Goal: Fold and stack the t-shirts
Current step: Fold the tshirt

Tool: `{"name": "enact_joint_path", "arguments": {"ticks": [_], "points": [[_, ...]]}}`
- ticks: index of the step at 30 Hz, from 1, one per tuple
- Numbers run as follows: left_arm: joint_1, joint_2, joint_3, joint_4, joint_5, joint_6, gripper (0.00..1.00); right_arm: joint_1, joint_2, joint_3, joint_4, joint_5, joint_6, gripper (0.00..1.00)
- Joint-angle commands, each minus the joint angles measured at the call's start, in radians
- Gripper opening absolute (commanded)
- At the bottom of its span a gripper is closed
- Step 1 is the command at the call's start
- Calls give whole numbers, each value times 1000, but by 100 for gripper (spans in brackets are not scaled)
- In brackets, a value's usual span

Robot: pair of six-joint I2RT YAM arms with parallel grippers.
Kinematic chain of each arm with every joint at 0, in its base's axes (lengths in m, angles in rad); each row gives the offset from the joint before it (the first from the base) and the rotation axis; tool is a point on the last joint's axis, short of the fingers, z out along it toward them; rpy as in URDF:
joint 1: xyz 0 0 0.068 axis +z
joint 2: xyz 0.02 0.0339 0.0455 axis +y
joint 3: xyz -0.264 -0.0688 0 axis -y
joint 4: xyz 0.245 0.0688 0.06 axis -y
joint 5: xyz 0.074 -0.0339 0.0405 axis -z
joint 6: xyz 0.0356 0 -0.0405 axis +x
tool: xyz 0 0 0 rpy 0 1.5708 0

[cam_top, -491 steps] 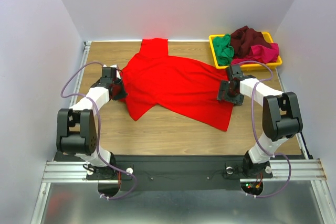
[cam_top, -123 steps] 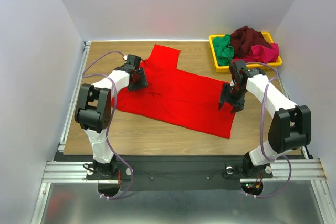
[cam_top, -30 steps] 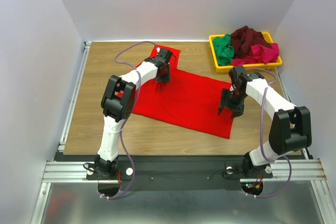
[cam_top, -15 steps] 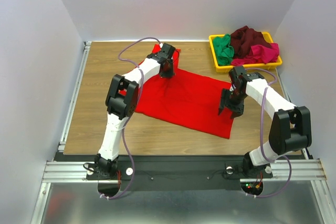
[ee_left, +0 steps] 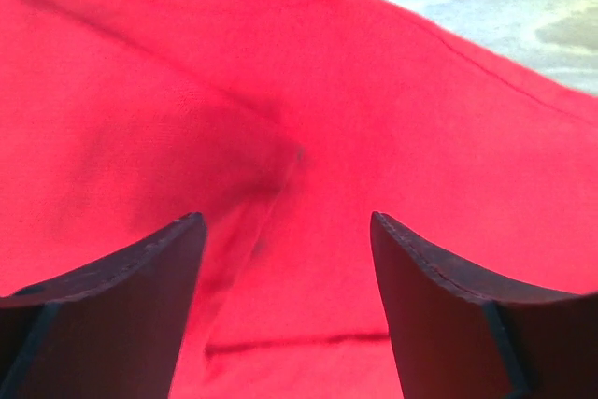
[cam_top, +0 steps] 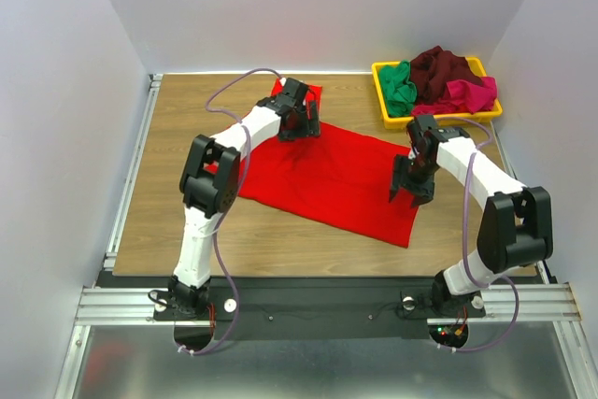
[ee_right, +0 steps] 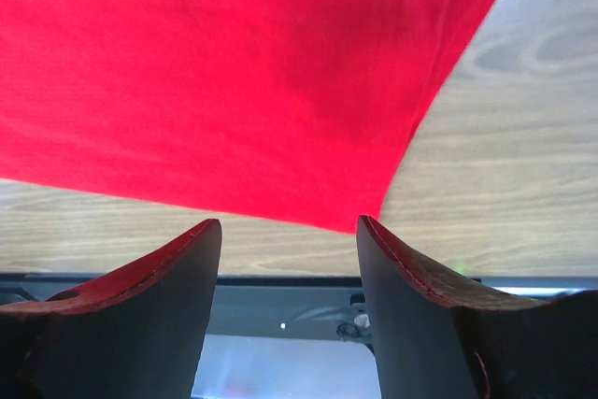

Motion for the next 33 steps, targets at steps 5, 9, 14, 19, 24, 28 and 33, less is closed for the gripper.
{"name": "enact_joint_path", "arguments": {"ticks": [5, 9, 14, 19, 24, 28, 33], "points": [[73, -314, -255, 125, -118, -5, 86, 7, 87, 115, 79, 7, -57, 66], [118, -331, -394, 168, -89, -9, 86, 7, 151, 120, 133, 5, -73, 66], [162, -316, -516, 220, -51, -31, 87, 7, 210, 100, 212, 27, -86, 66], [205, -327, -629, 266, 12, -36, 87, 8, 246, 69, 231, 27, -90, 66], [241, -359, -706, 281, 11, -33, 88, 22, 268, 14, 232, 18, -85, 66], [256, -406, -778, 286, 8, -21, 88, 37, 259, -30, 231, -16, -70, 66], [256, -469, -865, 289, 2, -18, 88, 57, 234, -85, 225, -50, -54, 66]]}}
